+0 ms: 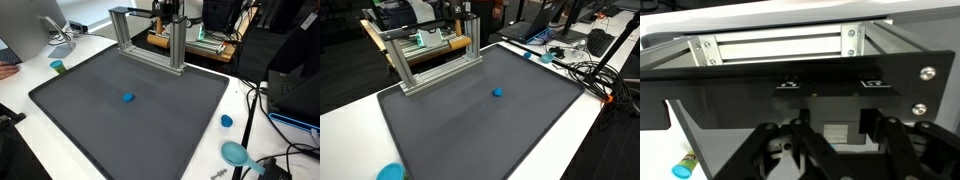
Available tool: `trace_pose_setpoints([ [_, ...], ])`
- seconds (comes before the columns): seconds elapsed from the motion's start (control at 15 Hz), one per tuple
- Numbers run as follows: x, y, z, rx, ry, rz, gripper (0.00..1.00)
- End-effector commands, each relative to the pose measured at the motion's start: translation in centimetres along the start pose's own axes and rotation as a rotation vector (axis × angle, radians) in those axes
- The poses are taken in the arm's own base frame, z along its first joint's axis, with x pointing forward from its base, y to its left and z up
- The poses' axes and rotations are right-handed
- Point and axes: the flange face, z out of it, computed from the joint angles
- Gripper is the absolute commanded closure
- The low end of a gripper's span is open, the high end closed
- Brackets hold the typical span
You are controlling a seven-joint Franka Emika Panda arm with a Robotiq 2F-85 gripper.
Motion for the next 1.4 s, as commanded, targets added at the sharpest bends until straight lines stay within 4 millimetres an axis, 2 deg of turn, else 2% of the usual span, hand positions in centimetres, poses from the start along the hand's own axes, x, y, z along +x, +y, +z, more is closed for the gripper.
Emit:
trace_pose_setpoints([
  [0.0, -0.2, -0.7, 0.7, -0.008, -0.031, 0.021, 0.72],
  [0.27, 0.5, -0.7, 0.9, -0.018, -0.081, -0.033, 0.72],
  [0.47, 2.6, -0.9, 0.5, -0.029, -0.118, -0.072, 0.72],
  [0.8, 4.3, -1.7, 0.7, -0.071, -0.226, -0.108, 0.72],
  [0.87, 4.5, -1.6, 0.7, -0.075, -0.243, -0.11, 0.61],
  [0.93, 4.7, -1.6, 0.6, -0.074, -0.257, -0.11, 0.22],
  [1.07, 4.9, -1.0, 0.6, -0.061, -0.283, -0.1, 0.2],
  [1.27, 4.6, -0.1, 0.8, -0.035, -0.305, -0.084, 0.0],
  [1.33, 4.5, 0.2, 0.7, -0.024, -0.305, -0.076, 0.0],
])
